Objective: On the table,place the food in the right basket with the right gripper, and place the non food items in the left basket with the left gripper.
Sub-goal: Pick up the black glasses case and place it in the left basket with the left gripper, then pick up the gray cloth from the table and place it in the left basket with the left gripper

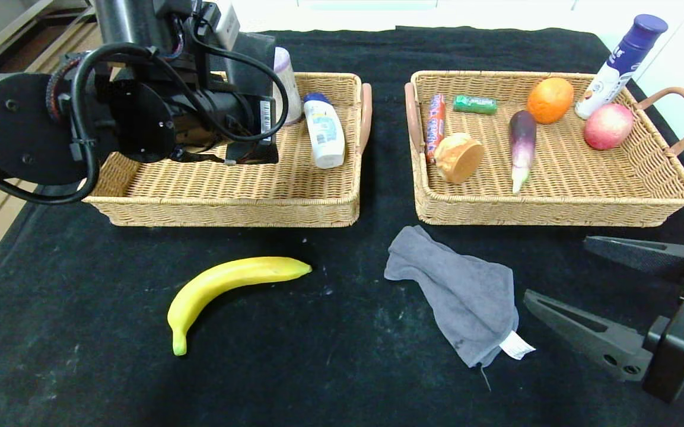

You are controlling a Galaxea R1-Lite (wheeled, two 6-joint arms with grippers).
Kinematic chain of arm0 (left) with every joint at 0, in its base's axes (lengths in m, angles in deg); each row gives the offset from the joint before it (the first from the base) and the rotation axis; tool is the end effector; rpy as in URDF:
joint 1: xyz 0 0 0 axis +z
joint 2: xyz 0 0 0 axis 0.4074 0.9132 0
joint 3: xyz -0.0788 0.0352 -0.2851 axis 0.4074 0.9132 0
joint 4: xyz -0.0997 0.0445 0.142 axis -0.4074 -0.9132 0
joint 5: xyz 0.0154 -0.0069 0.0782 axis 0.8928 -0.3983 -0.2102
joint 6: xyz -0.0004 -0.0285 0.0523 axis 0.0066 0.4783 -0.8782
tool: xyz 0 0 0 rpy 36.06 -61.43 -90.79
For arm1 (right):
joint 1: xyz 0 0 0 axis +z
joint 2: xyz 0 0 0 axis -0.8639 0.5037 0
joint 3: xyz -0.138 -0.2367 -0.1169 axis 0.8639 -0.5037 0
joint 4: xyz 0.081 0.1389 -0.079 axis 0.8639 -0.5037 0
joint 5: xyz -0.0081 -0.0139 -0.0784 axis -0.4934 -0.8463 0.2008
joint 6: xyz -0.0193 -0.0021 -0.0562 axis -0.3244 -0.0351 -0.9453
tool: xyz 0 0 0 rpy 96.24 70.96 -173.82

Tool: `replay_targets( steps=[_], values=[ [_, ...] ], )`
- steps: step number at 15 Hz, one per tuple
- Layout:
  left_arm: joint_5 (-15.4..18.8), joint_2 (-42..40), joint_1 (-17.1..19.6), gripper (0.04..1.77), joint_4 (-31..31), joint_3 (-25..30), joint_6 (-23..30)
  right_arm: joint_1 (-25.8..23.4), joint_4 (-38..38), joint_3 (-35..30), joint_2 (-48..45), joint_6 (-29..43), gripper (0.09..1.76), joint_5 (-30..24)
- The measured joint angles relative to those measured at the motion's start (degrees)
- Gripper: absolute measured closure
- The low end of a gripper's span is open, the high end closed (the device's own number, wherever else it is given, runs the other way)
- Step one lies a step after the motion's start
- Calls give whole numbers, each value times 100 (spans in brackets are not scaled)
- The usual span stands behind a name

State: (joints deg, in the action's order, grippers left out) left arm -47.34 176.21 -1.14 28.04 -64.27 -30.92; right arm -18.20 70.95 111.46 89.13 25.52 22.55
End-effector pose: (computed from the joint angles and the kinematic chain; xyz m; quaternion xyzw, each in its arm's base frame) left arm 0.3481 -0.1398 0.3241 0.0473 0.0474 -0.0353 0.9971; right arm 0.1512 0.1238 0.2401 -0.0816 0.0499 0.2966 0.9502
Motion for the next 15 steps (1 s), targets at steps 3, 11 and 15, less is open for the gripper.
replay_targets(
  steps=[3, 11, 15],
  values=[
    [-6, -2, 0, 112, 0, 41, 5, 0, 0, -1, 0, 2, 14, 0],
    [-13, -20, -6, 69, 2, 67, 7, -9, 0, -22, 24, -4, 14, 0],
    [-11, -55, -15, 45, -4, 100, -1, -2, -2, -28, 27, -6, 14, 0]
  ],
)
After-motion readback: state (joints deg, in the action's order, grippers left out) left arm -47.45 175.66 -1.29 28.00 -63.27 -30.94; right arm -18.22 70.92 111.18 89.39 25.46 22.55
